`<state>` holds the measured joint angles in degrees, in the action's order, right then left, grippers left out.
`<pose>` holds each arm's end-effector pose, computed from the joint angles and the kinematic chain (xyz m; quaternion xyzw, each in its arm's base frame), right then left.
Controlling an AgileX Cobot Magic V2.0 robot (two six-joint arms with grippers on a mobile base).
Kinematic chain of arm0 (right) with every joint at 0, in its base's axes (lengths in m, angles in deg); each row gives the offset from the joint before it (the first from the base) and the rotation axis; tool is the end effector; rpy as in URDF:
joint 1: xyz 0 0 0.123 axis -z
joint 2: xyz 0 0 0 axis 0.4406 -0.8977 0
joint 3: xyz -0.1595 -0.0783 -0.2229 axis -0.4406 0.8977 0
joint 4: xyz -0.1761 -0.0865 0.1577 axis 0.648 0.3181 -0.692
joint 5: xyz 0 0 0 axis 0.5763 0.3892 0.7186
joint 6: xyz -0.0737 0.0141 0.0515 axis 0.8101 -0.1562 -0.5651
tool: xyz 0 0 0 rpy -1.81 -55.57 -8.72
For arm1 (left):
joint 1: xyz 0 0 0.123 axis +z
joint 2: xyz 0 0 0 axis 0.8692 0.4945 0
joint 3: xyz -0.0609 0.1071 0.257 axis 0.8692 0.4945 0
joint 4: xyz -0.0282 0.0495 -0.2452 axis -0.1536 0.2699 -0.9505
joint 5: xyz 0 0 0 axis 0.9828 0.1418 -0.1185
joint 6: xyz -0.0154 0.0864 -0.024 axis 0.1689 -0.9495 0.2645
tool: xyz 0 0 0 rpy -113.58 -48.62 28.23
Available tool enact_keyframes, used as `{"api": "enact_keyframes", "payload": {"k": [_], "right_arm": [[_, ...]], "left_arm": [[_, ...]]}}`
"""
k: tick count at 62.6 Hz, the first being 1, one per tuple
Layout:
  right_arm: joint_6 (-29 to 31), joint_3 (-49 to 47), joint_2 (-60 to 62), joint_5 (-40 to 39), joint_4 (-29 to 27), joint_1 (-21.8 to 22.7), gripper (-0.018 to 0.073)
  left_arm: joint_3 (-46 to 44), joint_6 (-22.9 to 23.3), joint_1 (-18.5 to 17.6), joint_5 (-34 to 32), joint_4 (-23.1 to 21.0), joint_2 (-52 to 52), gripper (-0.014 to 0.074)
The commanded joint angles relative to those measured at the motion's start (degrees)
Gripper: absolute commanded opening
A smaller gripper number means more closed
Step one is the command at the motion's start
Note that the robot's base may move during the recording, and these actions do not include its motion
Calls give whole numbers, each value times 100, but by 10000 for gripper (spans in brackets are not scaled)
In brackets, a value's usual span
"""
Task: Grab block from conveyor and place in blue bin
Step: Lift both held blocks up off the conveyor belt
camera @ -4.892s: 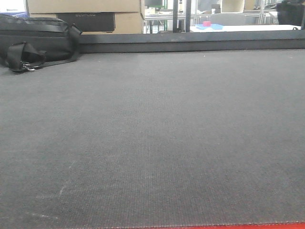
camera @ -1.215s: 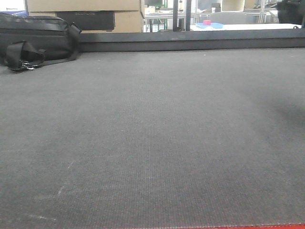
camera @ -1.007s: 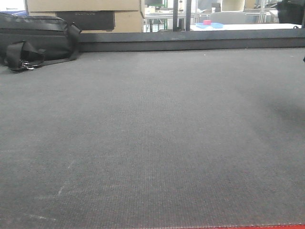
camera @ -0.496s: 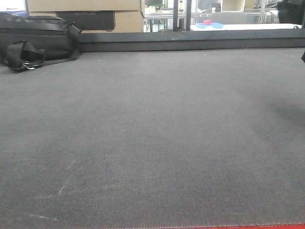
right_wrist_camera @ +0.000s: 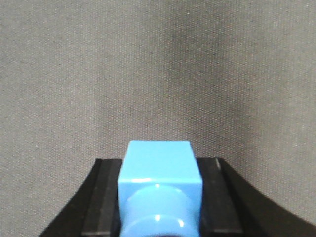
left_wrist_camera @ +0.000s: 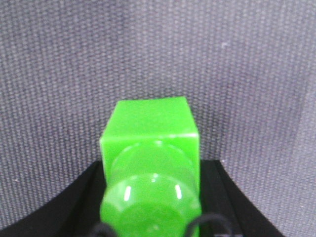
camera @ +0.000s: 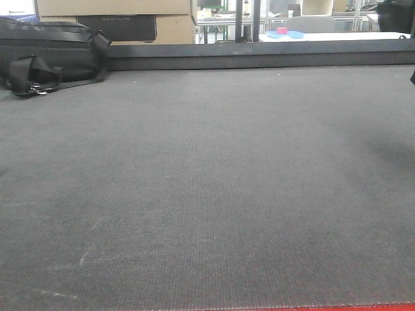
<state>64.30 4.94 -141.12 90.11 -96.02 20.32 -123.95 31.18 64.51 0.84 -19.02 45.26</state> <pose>0.2775 0.0441 0.3028 -0.0370 0.9797 0.0992 0.1700 0.3271 0.0283 0.1966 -0.0152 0.9994 0.0263 0.0165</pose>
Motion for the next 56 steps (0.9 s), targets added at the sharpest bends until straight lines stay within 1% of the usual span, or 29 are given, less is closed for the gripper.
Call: {"api": "enact_keyframes", "payload": {"k": [1, 4, 12, 22, 25, 29, 33, 36, 40, 43, 47, 53, 56], "right_arm": [[0, -25, 23, -17, 21, -10, -155], [0, -25, 23, -17, 21, -10, -155], [0, -25, 23, -17, 21, -10, -155], [0, -25, 195, -30, 21, -10, -155], [0, -25, 290, -71, 21, -10, -155], [41, -25, 453, -252, 34, -10, -155], [165, 38, 601, -549, 143, -10, -155], [165, 167, 733, -888, 268, -10, -155], [165, 396, 888, -1279, 364, -10, -155], [165, 635, 1006, -1604, 373, -10, -155], [165, 954, 1199, -1988, 373, -10, -155], [165, 1559, 1637, -3034, 373, -10, -155], [165, 1980, 1903, -3695, 373, -10, -155]], "left_arm": [[5, 68, 21, -161, 153, 75, -56], [5, 68, 21, -161, 153, 63, -114], [-15, 68, 21, -161, 153, -66, -111], [-15, 68, 21, -312, 153, -636, -111], [-15, -15, 21, -365, 153, -856, -111], [34, -207, 11, -584, 29, -1191, -111], [169, -499, 11, -955, -216, -1616, -111], [350, -781, 11, -1349, -504, -1909, -111], [646, -984, 11, -1865, -775, -2360, -111], [952, -1006, 11, -2321, -941, -2659, -111], [1339, -1006, 11, -2786, -1043, -3070, -111], [2034, -1006, 11, -3503, -1211, -3762, -111], [2369, -1006, 11, -3842, -1272, -4091, -111]]}}
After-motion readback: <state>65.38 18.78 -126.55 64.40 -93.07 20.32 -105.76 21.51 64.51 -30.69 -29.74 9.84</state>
